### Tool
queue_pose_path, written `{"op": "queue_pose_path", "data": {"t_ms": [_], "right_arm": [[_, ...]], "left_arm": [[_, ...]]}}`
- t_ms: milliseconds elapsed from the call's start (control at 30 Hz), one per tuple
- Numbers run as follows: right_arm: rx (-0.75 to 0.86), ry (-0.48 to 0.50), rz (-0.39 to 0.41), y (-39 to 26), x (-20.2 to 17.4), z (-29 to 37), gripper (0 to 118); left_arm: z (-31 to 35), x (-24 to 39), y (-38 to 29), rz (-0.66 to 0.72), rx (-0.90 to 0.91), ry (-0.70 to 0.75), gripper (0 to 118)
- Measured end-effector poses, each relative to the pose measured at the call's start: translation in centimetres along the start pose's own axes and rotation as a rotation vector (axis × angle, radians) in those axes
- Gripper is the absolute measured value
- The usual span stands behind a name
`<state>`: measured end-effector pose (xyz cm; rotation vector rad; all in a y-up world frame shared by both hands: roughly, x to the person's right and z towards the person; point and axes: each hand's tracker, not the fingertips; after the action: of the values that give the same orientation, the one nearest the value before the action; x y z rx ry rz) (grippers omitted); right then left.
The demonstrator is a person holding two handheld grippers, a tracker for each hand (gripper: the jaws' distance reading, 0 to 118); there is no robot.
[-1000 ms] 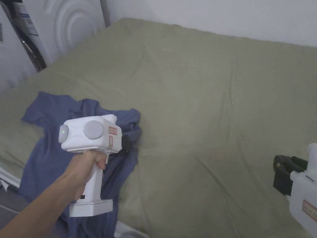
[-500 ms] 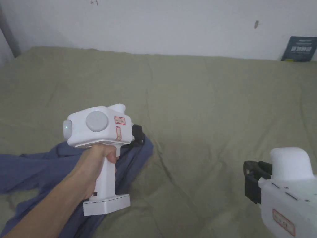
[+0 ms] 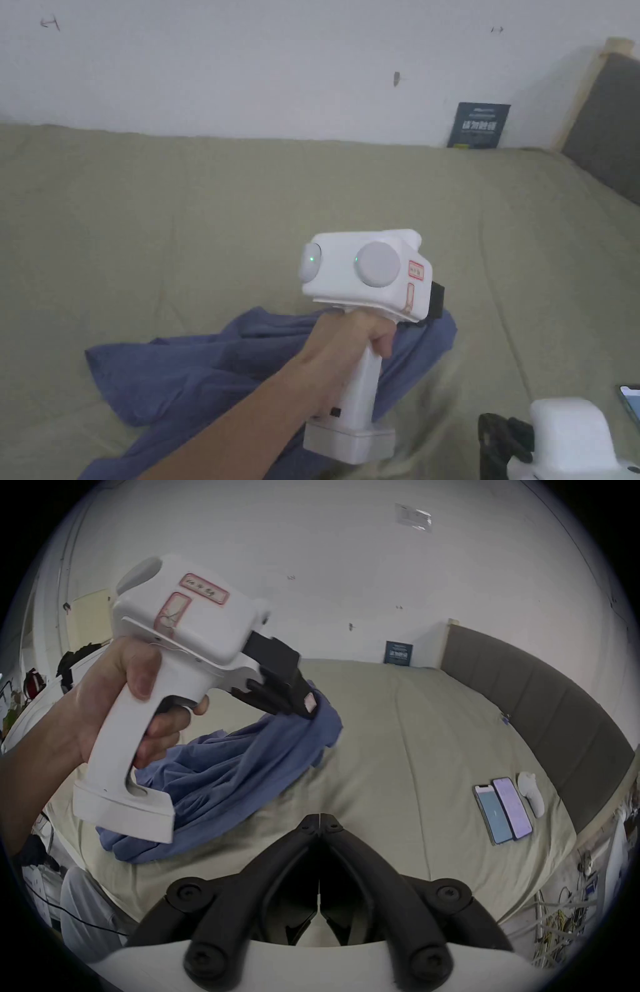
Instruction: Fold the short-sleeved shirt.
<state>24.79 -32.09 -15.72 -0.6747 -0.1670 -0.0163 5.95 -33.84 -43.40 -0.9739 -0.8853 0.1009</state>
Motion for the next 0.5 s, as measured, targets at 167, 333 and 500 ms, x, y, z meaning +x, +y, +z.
{"op": "queue_pose_path", "data": {"t_ms": [167, 333, 500], "right_arm": [[-0.042, -0.010, -0.037, -1.2, 1.1, -1.6, 0], [-0.069, -0.005, -0.054, -1.9, 1.2, -2.6, 0], [-0.072, -0.005, -0.070, -1.9, 1.3, -1.9, 0]], "left_arm": [[-3.8, 0.9, -2.2, -0.019, -0.163, 0.238, 0], [-3.7, 1.5, -3.7, -0.090, -0.180, 0.337, 2], [-1.0, 0.3, -4.8, -0.038, -0.155, 0.309, 118]]}}
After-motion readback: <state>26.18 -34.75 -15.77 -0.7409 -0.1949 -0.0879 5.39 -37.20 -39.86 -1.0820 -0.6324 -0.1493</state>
